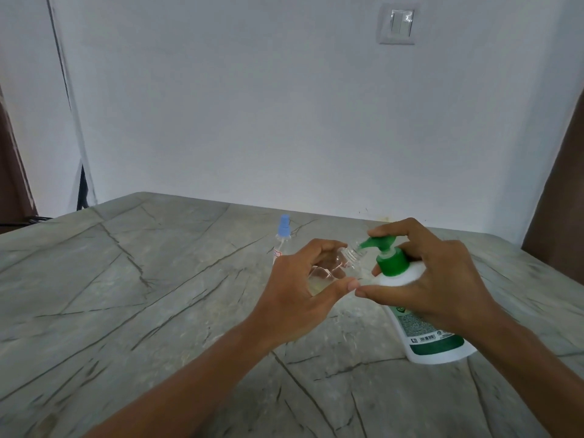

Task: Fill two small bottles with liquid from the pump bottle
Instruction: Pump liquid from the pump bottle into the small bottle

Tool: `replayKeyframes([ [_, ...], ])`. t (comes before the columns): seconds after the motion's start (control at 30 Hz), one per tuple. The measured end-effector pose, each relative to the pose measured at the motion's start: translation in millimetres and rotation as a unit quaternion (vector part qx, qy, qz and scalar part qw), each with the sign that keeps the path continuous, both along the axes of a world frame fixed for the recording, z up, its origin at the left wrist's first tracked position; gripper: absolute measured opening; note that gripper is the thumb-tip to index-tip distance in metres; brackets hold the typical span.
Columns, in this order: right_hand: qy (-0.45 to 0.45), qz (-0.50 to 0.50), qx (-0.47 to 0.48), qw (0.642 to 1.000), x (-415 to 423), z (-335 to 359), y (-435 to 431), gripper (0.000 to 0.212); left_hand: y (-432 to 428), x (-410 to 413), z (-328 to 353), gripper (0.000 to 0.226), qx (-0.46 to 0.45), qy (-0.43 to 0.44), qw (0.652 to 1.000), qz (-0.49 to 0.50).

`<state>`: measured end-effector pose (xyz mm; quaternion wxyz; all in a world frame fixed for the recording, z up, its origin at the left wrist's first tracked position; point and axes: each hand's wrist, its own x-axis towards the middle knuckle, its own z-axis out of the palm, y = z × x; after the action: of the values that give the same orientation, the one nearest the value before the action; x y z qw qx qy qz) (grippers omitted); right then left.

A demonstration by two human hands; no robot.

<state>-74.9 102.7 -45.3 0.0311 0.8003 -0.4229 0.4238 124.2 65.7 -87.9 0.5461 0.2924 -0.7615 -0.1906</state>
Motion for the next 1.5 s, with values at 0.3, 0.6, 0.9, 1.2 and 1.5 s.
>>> replayKeyframes([
  [0.3, 0.026, -0.006, 0.010, 1.000, 0.9, -1.3, -1.3, 0.073, -0.1, 1.1, 3.6, 0.047, -0.005, 0.003, 1.000, 0.006],
  [0.6, 0.006, -0.003, -0.004, 1.000, 0.6, -0.9, 1.6, 0.065, 0.3, -0.8, 2.0, 0.046, -0.013, -0.008, 1.000, 0.006],
  [0.9, 0.039, -0.019, 0.011, 0.999, 1.3, 0.1, 1.9, 0.076, 0.7, 0.4, 4.3, 0.048, -0.014, 0.004, 1.000, 0.008],
  [1.2, 0.003, -0.006, 0.012, 1.000, 1.6, 3.7, 3.7, 0.063, 0.8, -0.4, 2.3, 0.049, -0.020, -0.025, 0.999, 0.015],
  [1.5, 0.035, -0.016, 0.011, 0.999, 1.9, 0.7, 1.5, 0.076, 1.4, 1.2, 4.5, 0.052, -0.022, -0.003, 1.000, 0.019],
])
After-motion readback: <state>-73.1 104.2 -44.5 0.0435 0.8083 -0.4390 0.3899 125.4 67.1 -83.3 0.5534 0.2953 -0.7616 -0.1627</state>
